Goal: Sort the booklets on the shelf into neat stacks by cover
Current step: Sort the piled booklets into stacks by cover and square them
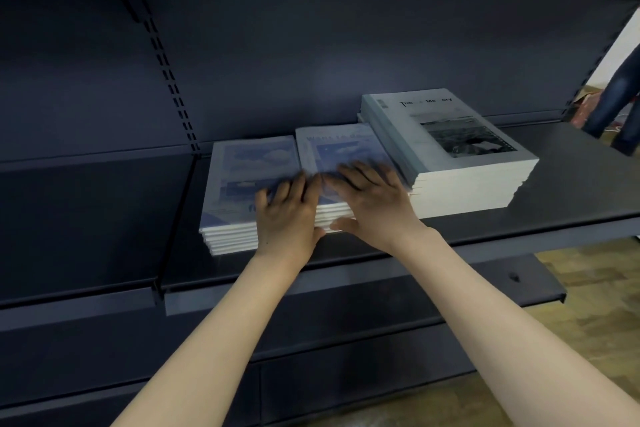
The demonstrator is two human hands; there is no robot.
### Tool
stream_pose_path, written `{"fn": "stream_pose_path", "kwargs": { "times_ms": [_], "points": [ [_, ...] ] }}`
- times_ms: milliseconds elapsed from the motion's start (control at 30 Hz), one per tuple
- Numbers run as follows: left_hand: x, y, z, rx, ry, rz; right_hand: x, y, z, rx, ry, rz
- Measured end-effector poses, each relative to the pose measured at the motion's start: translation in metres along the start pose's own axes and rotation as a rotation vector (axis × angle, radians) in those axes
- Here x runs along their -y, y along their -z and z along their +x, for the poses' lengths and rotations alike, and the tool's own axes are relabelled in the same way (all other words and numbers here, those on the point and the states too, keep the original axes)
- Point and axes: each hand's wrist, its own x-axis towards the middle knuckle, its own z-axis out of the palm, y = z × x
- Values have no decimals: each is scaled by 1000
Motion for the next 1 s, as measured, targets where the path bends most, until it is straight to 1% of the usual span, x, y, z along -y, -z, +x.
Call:
{"fn": "stream_pose_path", "kwargs": {
  "times_ms": [133, 400, 567, 633, 700, 767, 1000],
  "points": [
    [-4, 3, 2, -6, 10, 16, 2, -5, -3, -60, -18, -13],
    [-13, 9, 6, 31, 41, 68, 3, -1, -7, 70, -41, -40],
    [-8, 15, 4, 133, 39, 72, -8, 4, -15, 114, -76, -43],
    [-5, 17, 5, 165, -2, 41, -15, 5, -18, 121, -102, -19],
    [-2, 17, 7, 178, -77, -23, -19, 4, -18, 129, -90, -1],
    [0, 16, 9, 185, -116, -60, -20, 2, -16, 135, -67, -7],
    [3, 12, 10, 181, -133, -21, -26, -1, -9, 170, -36, -8]
  ]
}}
